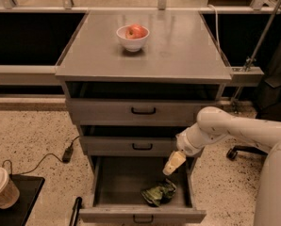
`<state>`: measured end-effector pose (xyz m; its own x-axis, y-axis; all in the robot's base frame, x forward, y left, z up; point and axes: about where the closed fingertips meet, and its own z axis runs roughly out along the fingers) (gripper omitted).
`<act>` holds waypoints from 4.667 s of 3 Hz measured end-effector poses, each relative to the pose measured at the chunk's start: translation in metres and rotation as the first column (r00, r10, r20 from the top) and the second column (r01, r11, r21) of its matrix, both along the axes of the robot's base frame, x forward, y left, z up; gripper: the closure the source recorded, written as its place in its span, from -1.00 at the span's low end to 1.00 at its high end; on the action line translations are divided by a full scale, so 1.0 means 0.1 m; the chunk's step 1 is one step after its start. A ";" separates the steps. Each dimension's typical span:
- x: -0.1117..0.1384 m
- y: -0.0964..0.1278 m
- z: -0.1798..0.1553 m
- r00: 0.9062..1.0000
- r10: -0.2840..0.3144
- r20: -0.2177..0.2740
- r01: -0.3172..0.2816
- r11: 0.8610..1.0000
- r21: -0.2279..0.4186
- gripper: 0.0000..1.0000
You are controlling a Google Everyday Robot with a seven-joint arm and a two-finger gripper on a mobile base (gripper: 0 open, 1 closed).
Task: Pick green jalapeno chip bag from bottom drawer and place on counter
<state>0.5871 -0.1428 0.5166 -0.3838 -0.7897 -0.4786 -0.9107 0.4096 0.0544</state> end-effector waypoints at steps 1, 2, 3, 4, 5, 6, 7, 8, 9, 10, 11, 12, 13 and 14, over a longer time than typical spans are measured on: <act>0.00 0.00 0.00 1.000 0.000 0.000 0.000 1.000 0.001 -1.00; -0.05 0.02 -0.36 1.000 -0.004 0.014 0.003 0.997 0.076 -1.00; -0.02 -0.05 -0.87 0.999 -0.021 0.027 0.015 0.978 0.209 -1.00; 0.02 -0.02 -1.62 0.999 -0.020 -0.027 0.027 0.955 0.296 -1.00; 0.02 -0.02 -1.63 0.999 -0.021 -0.025 0.028 0.955 0.294 -1.00; 0.02 -0.03 -1.82 1.000 -0.016 0.010 0.013 0.974 0.228 -1.00; 0.03 -0.06 -2.29 0.997 0.003 0.075 -0.012 0.992 0.126 -1.00; 0.04 -0.04 -2.66 0.994 0.023 0.103 -0.032 0.996 0.087 -1.00; 0.03 -0.03 -2.69 0.995 0.022 0.101 -0.031 0.996 0.088 -1.00; 0.02 -0.04 -2.67 0.994 0.018 0.105 -0.029 0.994 0.107 -1.00; -0.04 -0.08 -2.85 0.997 -0.010 0.078 -0.005 0.982 0.190 -1.00; 0.16 -0.29 -3.21 0.994 -0.076 0.075 0.051 0.955 0.292 -1.00; 0.17 -0.29 -3.21 0.994 -0.076 0.076 0.051 0.955 0.292 -1.00; 0.30 -0.18 -3.41 0.990 -0.112 0.085 0.083 0.954 0.290 -1.00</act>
Offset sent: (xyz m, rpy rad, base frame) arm -0.0148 0.0007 -0.1069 0.2336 -0.0523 -0.0173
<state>0.6174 -0.1609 0.1756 -0.3911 -0.5762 -0.7176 -0.8738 0.4773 0.0929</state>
